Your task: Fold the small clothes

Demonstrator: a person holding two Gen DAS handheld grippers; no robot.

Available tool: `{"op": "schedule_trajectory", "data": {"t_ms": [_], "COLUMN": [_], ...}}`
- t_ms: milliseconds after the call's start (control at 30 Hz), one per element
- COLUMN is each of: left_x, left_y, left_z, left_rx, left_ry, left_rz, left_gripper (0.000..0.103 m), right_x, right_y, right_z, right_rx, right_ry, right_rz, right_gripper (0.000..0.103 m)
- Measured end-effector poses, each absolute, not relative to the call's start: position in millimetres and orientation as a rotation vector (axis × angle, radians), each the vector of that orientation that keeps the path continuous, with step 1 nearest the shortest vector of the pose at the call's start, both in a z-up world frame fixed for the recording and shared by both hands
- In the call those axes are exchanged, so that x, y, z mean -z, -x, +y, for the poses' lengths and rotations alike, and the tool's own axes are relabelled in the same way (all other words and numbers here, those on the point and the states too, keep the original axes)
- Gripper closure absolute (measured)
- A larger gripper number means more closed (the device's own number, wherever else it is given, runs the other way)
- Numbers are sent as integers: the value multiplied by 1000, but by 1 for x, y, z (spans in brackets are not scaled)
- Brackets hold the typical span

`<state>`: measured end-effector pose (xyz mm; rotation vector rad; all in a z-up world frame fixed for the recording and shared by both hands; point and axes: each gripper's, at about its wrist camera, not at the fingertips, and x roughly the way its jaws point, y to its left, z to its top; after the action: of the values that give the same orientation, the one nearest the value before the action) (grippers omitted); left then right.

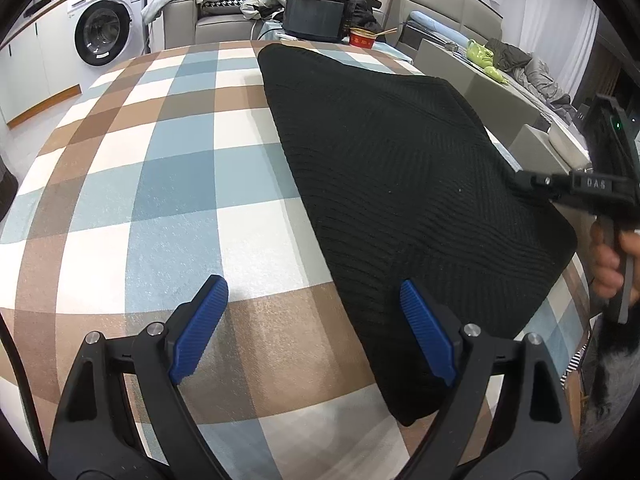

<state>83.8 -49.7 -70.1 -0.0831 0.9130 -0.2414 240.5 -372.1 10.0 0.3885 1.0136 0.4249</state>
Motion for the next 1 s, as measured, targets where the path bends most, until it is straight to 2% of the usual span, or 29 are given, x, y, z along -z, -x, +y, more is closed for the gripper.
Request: {"op": "schedule_trajectory", "data": {"t_ms": [133,200,267,400,500,567,633,733,833,1000], "left_x": [66,66,67,70,72,74,74,74,75,75], "left_y": [-82,-82,-82,-85,-89,-94,-99,-110,-123,-142], "left_z": [-51,-51,-51,-49,-52,-56,-60,-67,-75,-85], "left_rx": [249,250,249,251,267,274,276,259,253,244], "left_ry": [74,80,72,89,99,102,98,91,83,81], "left_rz": [900,900,907,918,928,941,942,950,951,951], "left_gripper": [16,16,16,16,16,16,16,16,16,16], "right_x": [-8,-16,-15,-17,-26,-25,-24,-15,-9,-2], "right_y": [-234,-229,-224,-210,-198,-196,-193,-201,-209,-223], "right_z": [-376,-375,-363,-366,-370,-376,-377,-381,-386,-387], "right_rx": [-475,-461,-388,-385,-400,-428,-436,-371,-369,-361], "right_ry": [-462,-396,-247,-230,-265,-298,-300,-291,-327,-361], "right_rz": [1008,962,982,990,965,973,962,966,978,1007], "right_gripper": [85,91,91,91,85,68,58,57,52,52]}}
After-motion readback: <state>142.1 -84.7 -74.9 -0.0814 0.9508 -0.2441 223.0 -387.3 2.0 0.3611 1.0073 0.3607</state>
